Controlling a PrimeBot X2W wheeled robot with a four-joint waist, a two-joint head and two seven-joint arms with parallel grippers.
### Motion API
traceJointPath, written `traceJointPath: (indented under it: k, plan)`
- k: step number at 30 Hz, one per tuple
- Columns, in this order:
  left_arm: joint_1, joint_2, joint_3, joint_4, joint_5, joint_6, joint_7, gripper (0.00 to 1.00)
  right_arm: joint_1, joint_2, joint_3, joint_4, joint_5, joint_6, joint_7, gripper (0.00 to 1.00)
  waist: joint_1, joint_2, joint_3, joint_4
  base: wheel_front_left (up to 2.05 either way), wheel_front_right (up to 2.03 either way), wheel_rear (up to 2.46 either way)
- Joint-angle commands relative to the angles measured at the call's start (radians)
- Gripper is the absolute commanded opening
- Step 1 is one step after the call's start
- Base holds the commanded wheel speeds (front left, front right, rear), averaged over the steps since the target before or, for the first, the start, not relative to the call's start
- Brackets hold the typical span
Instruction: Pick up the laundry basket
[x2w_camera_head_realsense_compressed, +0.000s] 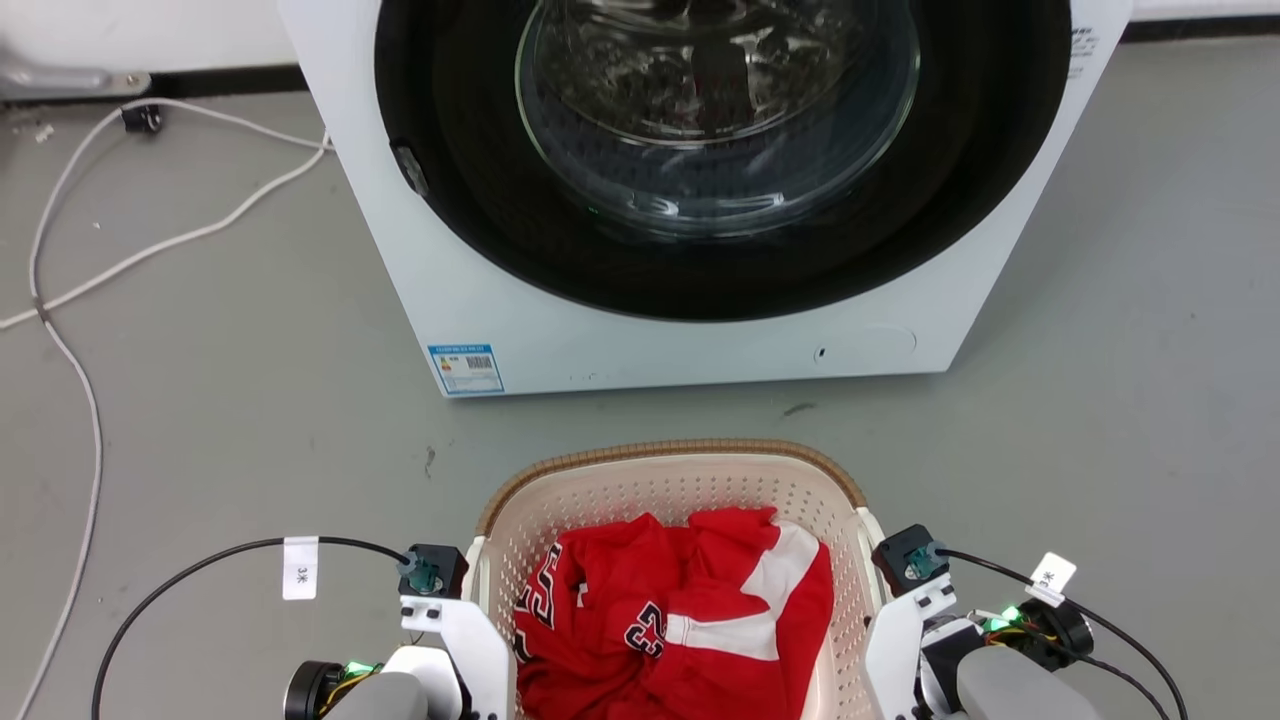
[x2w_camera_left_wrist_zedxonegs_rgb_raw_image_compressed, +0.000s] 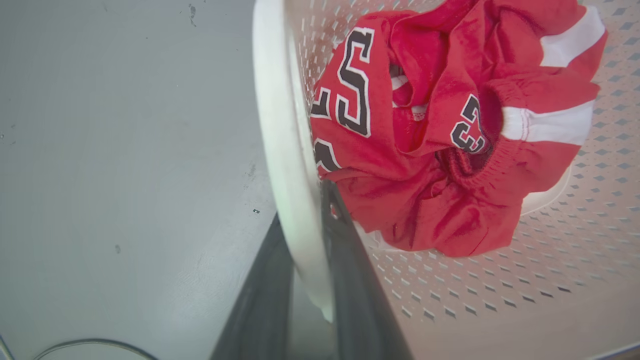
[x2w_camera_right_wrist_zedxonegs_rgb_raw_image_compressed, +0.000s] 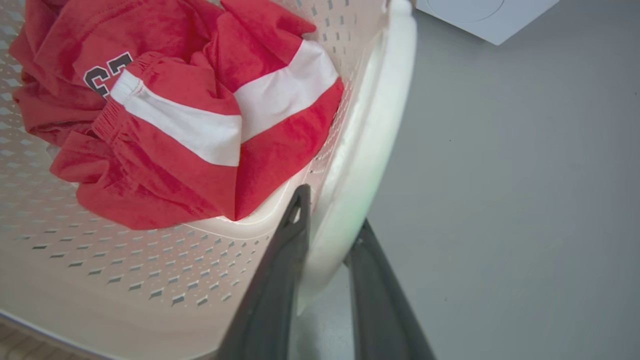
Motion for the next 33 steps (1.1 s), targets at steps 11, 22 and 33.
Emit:
traceJointPath:
  k: [11, 22, 33]
  plan:
    - [0.041, 0.023, -0.07, -0.03, -0.073, -0.005, 0.06, 0.0, 0.022, 0.005, 0.095, -0.003, 0.086, 0.0, 0.058, 0.0, 0.0001, -0.0001, -0.092, 0.0, 0.0, 0.0, 0.0]
    - [0.049, 0.033, -0.119, -0.03, -0.124, -0.005, 0.077, 0.0, 0.015, 0.002, 0.16, 0.002, 0.153, 0.0, 0.104, 0.0, 0.0001, -0.0001, -0.124, -0.004, 0.0, 0.0, 0.0]
    - [0.037, 0.031, -0.157, -0.025, -0.161, -0.005, 0.066, 0.0, 0.004, -0.006, 0.209, 0.005, 0.202, 0.0, 0.111, 0.0, 0.0001, -0.0001, -0.132, -0.002, 0.0, 0.0, 0.0]
